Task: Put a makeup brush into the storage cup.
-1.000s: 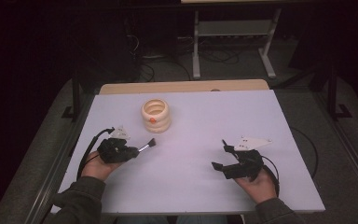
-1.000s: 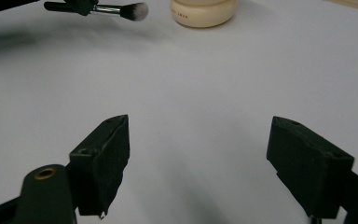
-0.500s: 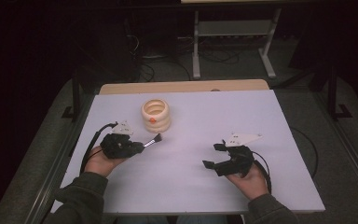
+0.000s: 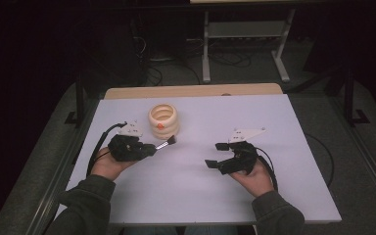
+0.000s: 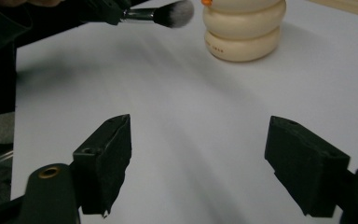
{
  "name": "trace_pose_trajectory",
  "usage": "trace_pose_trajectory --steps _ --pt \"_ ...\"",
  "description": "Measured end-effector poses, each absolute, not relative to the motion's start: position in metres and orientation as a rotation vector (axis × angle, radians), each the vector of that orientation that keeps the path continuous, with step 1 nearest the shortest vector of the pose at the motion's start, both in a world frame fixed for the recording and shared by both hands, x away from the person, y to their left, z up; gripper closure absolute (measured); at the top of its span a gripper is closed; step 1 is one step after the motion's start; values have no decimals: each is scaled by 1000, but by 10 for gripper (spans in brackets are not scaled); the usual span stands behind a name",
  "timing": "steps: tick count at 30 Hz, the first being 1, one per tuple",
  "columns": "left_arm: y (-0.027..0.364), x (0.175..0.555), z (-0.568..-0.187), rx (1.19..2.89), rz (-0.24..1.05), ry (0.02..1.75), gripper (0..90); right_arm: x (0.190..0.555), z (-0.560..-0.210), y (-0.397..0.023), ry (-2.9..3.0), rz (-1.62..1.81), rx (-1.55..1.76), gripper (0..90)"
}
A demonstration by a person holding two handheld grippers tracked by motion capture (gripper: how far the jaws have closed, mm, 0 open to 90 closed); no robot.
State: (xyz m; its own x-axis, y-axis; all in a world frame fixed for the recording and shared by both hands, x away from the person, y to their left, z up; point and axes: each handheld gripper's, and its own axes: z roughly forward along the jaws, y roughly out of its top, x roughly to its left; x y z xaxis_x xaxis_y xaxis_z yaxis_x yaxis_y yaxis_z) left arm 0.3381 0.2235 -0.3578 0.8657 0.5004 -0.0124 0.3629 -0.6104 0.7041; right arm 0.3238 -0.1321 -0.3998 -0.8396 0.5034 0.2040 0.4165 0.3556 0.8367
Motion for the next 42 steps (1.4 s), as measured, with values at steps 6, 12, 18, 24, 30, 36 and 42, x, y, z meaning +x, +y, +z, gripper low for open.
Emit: trace_pose_trajectory --steps 6,12,18,24,30,36,42 --pt "217 339 -350 2247 211 576 798 329 -396 -124 2544 1526 824 227" --pt "207 333 -343 2208 186 519 798 332 -393 -116 2569 1580 803 254" --pt "194 327 -339 2202 175 452 798 333 -391 -109 2584 1675 777 286" --pt "183 319 -338 2195 164 381 798 334 -389 -102 2611 1761 753 344" --pt "176 313 -343 2191 152 336 798 334 -387 -100 2603 1880 719 468" --pt "172 311 -349 2193 132 308 798 335 -386 -102 2605 1925 729 588" --pt "169 308 -351 2198 131 296 798 338 -389 -104 2610 2026 744 728"
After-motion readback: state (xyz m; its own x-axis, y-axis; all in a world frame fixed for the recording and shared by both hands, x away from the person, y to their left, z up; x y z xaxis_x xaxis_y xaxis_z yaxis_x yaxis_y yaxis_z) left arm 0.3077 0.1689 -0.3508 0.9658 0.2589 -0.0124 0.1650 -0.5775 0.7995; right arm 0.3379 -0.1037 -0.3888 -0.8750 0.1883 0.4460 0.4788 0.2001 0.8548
